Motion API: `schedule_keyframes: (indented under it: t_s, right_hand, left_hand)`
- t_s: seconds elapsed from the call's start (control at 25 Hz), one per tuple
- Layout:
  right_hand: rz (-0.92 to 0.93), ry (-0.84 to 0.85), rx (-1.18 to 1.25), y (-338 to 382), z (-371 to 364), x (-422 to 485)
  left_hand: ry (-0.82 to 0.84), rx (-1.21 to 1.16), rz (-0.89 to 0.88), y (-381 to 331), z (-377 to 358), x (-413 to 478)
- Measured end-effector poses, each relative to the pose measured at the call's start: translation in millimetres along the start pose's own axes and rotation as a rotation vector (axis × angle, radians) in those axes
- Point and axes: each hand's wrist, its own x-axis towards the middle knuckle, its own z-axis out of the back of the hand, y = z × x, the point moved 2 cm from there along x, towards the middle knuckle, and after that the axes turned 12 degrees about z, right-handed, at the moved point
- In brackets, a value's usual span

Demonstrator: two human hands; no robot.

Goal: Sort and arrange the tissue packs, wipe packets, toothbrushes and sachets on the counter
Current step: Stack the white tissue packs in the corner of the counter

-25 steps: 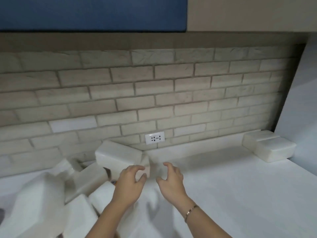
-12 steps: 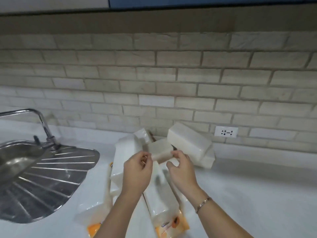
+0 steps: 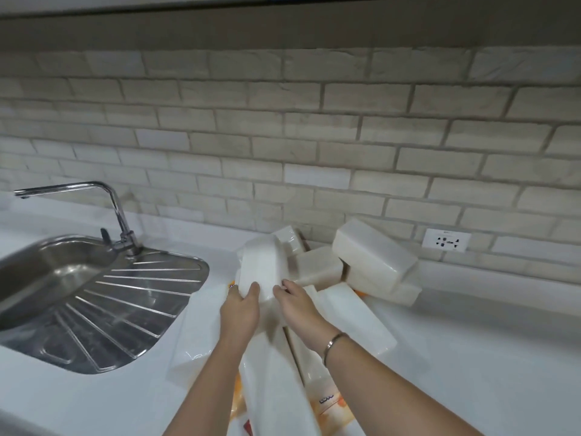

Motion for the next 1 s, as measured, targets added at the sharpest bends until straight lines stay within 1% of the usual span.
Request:
schedule_keyframes:
  t_s: [0.12, 0.2, 0.28, 0.36, 0.44, 0.48, 0.52, 0.64, 0.72, 0.8, 0.84, 0.88, 0.92, 1.0]
  right_hand:
    - [0.040, -0.002, 0.100, -7, 1, -3]
    - [0.066, -0.025, 0.215, -6, 6, -9]
    - [0.076, -0.132, 0.340, -4, 20, -22]
    - [0.050, -0.268, 0.459, -6, 40, -39]
    - [0.011, -0.391, 0.612, -9, 70, -56]
    - [-0.001, -0.439, 0.681, -11, 87, -65]
    - [-0.003, -0.479, 0.708, -10, 101, -73]
    - [0.027, -0.637, 0.648, -21, 156, -100]
    - [0.033, -0.714, 0.666, -37, 192, -115]
    - [0.013, -0.762, 0.691, -58, 226, -133]
    - [0.008, -0.800, 0.699, -67, 242, -144]
    - [0.006, -0.831, 0.702, -75, 253, -154]
    - [0.006, -0.864, 0.704, -84, 265, -165]
    - [0.008, -0.939, 0.695, -100, 286, -186]
  left_hand:
    - [0.005, -0.007, -0.089, 2, -4, -11]
    - [-0.027, -0.007, -0.173, -1, -9, -25]
    - [-0.053, -0.051, -0.274, -4, -20, -42]
    - [-0.047, -0.101, -0.419, -8, -33, -59]
    - [0.060, -0.127, -0.637, -13, -52, -79]
    - [0.146, -0.130, -0.740, -16, -64, -91]
    - [0.250, -0.141, -0.808, -17, -75, -100]
    - [0.557, -0.166, -0.871, -24, -124, -133]
    - [0.649, -0.222, -0.797, -24, -160, -155]
    - [0.634, -0.253, -0.654, -22, -198, -175]
    - [0.607, -0.224, -0.570, -19, -217, -186]
    - [0.600, -0.170, -0.456, -15, -233, -194]
    - [0.636, -0.103, -0.299, -11, -250, -202]
    - [0.811, -0.001, 0.050, 1, -282, -227]
